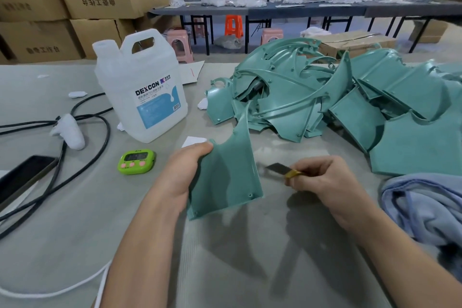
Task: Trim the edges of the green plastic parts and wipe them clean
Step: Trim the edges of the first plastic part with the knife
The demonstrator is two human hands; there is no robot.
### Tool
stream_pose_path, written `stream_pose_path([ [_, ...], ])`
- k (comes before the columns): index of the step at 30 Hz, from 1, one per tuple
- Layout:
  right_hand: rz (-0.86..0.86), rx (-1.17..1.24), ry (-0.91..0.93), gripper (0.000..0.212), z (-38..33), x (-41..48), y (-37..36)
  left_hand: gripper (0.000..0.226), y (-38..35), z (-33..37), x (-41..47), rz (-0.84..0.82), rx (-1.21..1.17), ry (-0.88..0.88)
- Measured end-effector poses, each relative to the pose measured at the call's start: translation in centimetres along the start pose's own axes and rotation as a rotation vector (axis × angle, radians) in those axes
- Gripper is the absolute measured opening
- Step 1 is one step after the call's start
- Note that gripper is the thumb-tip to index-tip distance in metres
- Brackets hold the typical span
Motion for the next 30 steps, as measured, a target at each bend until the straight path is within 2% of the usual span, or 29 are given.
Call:
stream_pose_path([
  [6, 0.198, 0.268, -0.055, 0.02, 1.5, 0.0, 1.1, 0.005, -1.4, 1.3, -0.1, 0.023, -0.183, -0.166],
  [10, 0.283, 0.339, -0.073, 0.014, 1.6, 0.1, 1.3, 0.014, -3.2, 0.8, 0.2, -0.114, -0.322, -0.136],
  [12, 0.271, 0.421, -0.122, 0.013, 2.1, 0.1, 0.8, 0.025, -4.5, 0.6, 0.0, -0.233, -0.362, -0.108],
  [15, 0.219, 0.598, -0.145, 0.024, 2.3, 0.1, 0.0, 0.038, -5.4, 0.6, -0.4, -0.351, -0.296, -0.123],
  [18, 0.172, 0.704, -0.113, 0.012, 1.7, 0.1, -0.5, 0.048, -5.6, 0.9, -0.6, -0.4, -0.242, -0.164],
  [20, 0.156, 0.745, -0.081, 0.008, 1.4, 0.2, -0.4, 0.05, -5.6, 1.1, -0.9, -0.374, -0.134, -0.203],
  [22, 0.129, 0.746, -0.045, 0.008, 1.0, 0.2, -0.5, 0.058, -5.6, 1.5, -1.3, -0.307, 0.101, -0.273],
  [24, 0.117, 0.75, -0.016, 0.009, 0.7, 0.2, -0.5, 0.048, -6.0, 1.6, -1.6, -0.271, 0.215, -0.311],
  [27, 0.253, 0.672, -0.058, 0.012, 1.6, -0.2, 1.0, 0.031, -7.1, 1.7, -2.3, -0.247, 0.226, -0.335],
  [30, 0.417, 0.538, -0.128, 0.012, 2.6, -1.0, 2.8, 0.016, -6.3, 2.0, -2.2, -0.071, 0.267, -0.429],
])
Point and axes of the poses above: each hand's wrist, its own x-axis towards the middle knuckle, its own y-axis out of the back of the hand, z = x × y, the point moved 9 cm from there along x, towards the middle knuckle, and after that the axes turned 7 degrees about -z, right-handed, at the moved point
